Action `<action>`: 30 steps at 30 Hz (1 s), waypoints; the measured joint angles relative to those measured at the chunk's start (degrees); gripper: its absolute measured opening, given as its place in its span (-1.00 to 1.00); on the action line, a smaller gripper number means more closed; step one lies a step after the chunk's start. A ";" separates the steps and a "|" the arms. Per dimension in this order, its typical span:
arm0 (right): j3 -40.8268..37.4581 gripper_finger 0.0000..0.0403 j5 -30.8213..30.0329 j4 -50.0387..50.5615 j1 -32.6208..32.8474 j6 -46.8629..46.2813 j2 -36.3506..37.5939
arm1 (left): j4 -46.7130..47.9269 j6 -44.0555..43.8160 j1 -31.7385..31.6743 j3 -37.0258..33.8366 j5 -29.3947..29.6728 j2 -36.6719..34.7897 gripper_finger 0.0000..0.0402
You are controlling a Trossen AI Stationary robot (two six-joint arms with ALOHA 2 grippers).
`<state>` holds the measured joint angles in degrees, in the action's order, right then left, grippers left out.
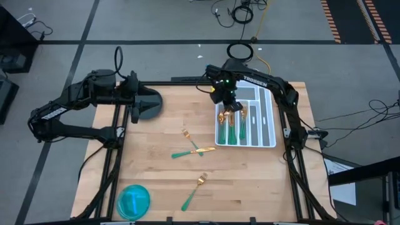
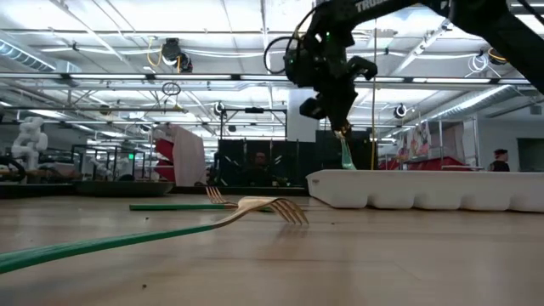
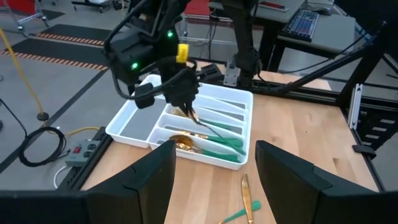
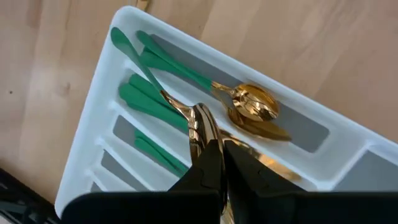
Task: Sort silverware
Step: Put the green spoon on the silverware organizer
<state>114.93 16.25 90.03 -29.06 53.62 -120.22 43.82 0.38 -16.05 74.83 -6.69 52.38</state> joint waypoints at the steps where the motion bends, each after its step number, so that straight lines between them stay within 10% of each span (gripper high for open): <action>1: 0.00 -1.00 0.82 -0.03 -0.29 0.34 -0.69 | 0.23 0.01 0.00 0.00 0.18 -0.01 0.13; 30: -0.02 -1.00 5.16 -0.93 -7.30 11.61 -10.28 | 2.17 3.08 0.00 -0.01 6.39 0.16 0.13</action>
<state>114.91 21.41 89.11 -36.36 65.23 -130.50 45.99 3.46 -16.05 74.82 -0.31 52.53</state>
